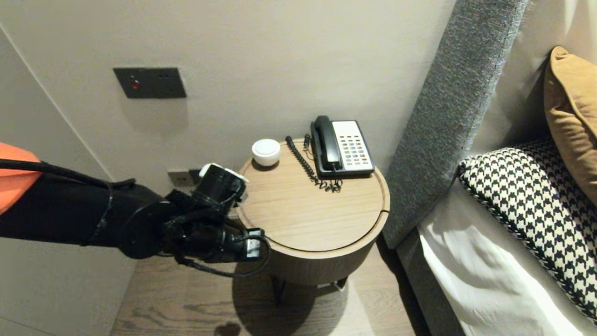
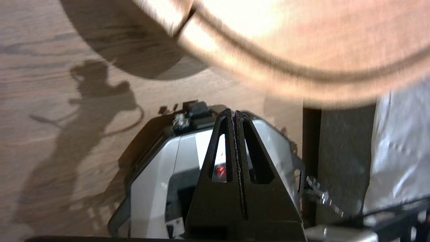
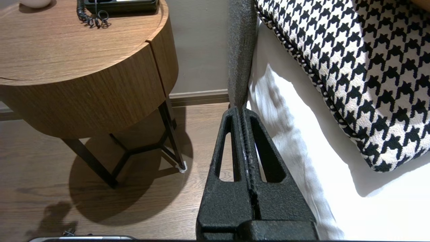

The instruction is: Close the nightstand drawer, then open the nightstand drawer

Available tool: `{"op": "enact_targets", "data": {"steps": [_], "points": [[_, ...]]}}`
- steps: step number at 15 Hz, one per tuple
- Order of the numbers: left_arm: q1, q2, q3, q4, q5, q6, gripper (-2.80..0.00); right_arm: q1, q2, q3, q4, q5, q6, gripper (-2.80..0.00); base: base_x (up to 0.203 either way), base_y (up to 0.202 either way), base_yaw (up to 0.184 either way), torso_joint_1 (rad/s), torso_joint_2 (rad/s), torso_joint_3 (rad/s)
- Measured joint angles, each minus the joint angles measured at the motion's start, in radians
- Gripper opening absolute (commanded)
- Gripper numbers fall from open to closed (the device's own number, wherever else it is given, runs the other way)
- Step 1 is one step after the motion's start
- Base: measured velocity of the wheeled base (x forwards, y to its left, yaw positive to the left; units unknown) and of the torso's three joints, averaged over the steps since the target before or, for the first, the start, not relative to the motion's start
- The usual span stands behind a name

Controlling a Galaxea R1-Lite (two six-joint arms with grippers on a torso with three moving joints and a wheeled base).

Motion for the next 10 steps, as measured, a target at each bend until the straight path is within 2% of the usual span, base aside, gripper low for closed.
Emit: {"op": "enact_targets", "data": {"steps": [3,6,10], "points": [[0.011,-0.141,0.097,0.008,0.036,0.005,-2.8,-0.001,0.0,0.0,0.0,0.0,0.0,-2.8,0.0,0.0,0.0,0.0,0.0,0.0],[0.053,-0.288,0.188,0.016,0.115,0.013,-2.8,0.0,0.0,0.0,0.0,0.0,-0.001,-2.8,0.0,0.0,0.0,0.0,0.0,0.0],[0.177,-0.49,0.25,0.086,0.136,0.052,-2.8,0.0,0.0,0.0,0.0,0.0,-0.001,-2.8,0.0,0.0,0.0,0.0,0.0,0.0]]}}
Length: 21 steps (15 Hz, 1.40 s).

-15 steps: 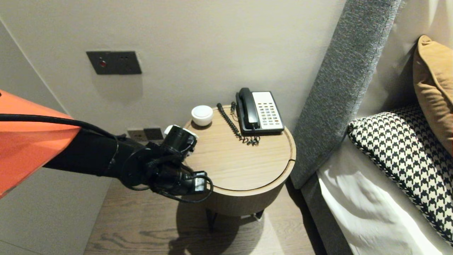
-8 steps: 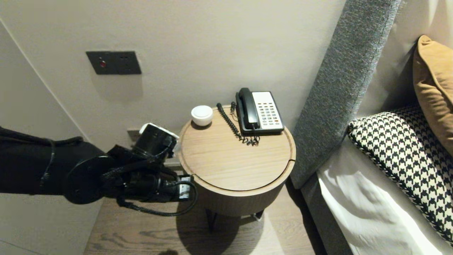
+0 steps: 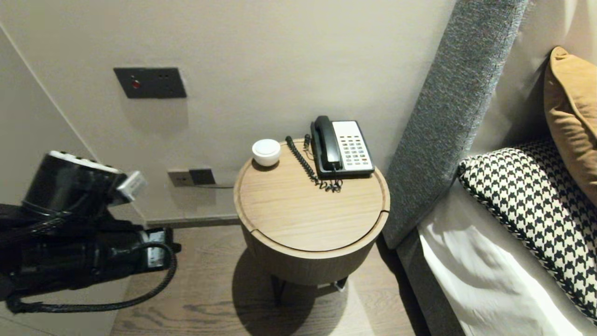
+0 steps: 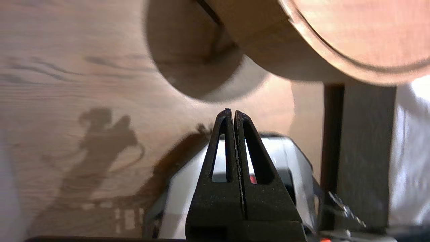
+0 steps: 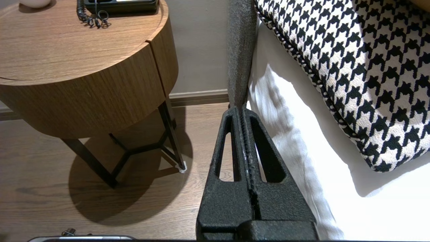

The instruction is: Open the nightstand drawer

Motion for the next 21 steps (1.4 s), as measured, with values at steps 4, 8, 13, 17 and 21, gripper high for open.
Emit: {"op": "enact_targets", "data": {"steps": [4,8,13,17,21], "points": [[0.184,-0.227,0.033,0.126,0.008,0.104,-2.8,0.0,0.0,0.0,0.0,0.0,0.0,-2.8,0.0,0.0,0.0,0.0,0.0,0.0],[0.286,-0.451,0.059,0.26,0.023,0.154,-2.8,0.001,0.0,0.0,0.0,0.0,0.001,-2.8,0.0,0.0,0.0,0.0,0.0,0.0],[0.33,-0.687,0.101,0.391,0.126,0.166,-2.8,0.001,0.0,0.0,0.0,0.0,0.001,-2.8,0.0,0.0,0.0,0.0,0.0,0.0],[0.444,-0.869,0.184,0.5,0.128,0.166,-2.8,0.0,0.0,0.0,0.0,0.0,0.001,-2.8,0.0,0.0,0.0,0.0,0.0,0.0],[0.506,-0.996,0.331,0.46,0.119,0.196,-2.8,-0.001,0.0,0.0,0.0,0.0,0.001,-2.8,0.0,0.0,0.0,0.0,0.0,0.0]]}}
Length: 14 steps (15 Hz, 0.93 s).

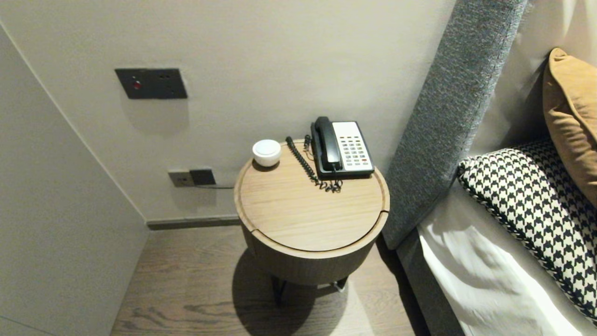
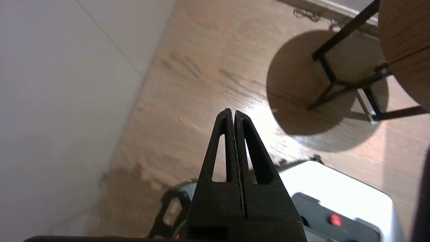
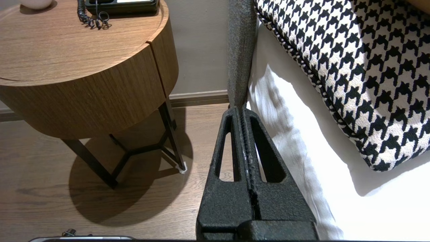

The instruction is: Open the nightstand drawer

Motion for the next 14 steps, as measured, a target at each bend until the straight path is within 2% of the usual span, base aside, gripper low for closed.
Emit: {"op": "enact_targets", "data": {"steps": [7,12,14], "points": [[0.004,-0.088,0.312,-0.433,-0.028,0.199,-2.8,0.0,0.0,0.0,0.0,0.0,0.0,-2.8,0.0,0.0,0.0,0.0,0.0,0.0],[0.0,-0.105,0.371,-0.464,-0.157,0.221,-2.8,0.001,0.0,0.0,0.0,0.0,0.0,-2.8,0.0,0.0,0.0,0.0,0.0,0.0],[-0.025,-0.109,0.374,-0.464,-0.165,0.224,-2.8,0.0,0.0,0.0,0.0,0.0,-0.001,-2.8,0.0,0.0,0.0,0.0,0.0,0.0]]}}
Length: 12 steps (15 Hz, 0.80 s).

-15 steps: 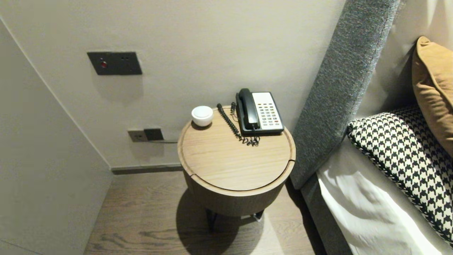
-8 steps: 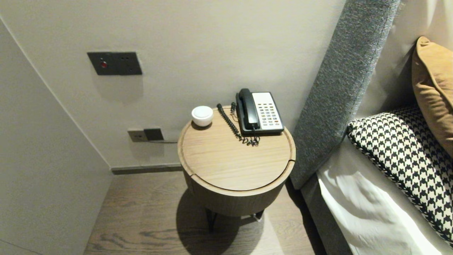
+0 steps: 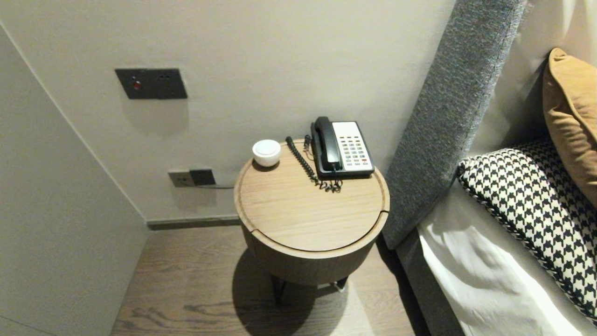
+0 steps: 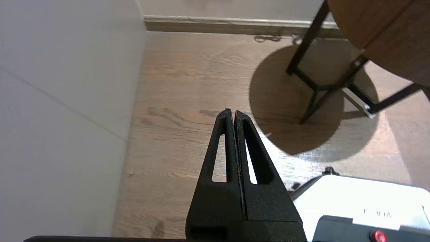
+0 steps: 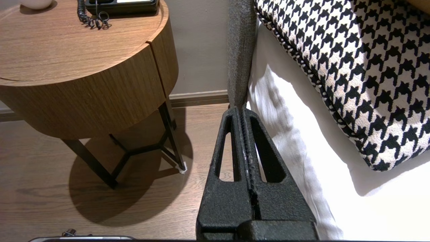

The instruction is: Open the nightstand drawer

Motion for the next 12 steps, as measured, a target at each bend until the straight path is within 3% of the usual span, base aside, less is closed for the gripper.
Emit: {"op": "enact_targets", "data": {"steps": [4,10,12], "points": [[-0.049,-0.027,0.003,-0.001,-0.001,-0.001,-2.8,0.002,0.0,0.0,0.0,0.0,-0.001,-2.8,0.0,0.0,0.0,0.0,0.0,0.0],[-0.041,-0.177,0.003,-0.004,-0.002,-0.003,-2.8,0.002,0.0,0.0,0.0,0.0,0.0,-2.8,0.0,0.0,0.0,0.0,0.0,0.0],[-0.041,-0.221,0.004,-0.002,-0.002,-0.031,-2.8,0.002,0.0,0.0,0.0,0.0,0.0,-2.8,0.0,0.0,0.0,0.0,0.0,0.0]]}}
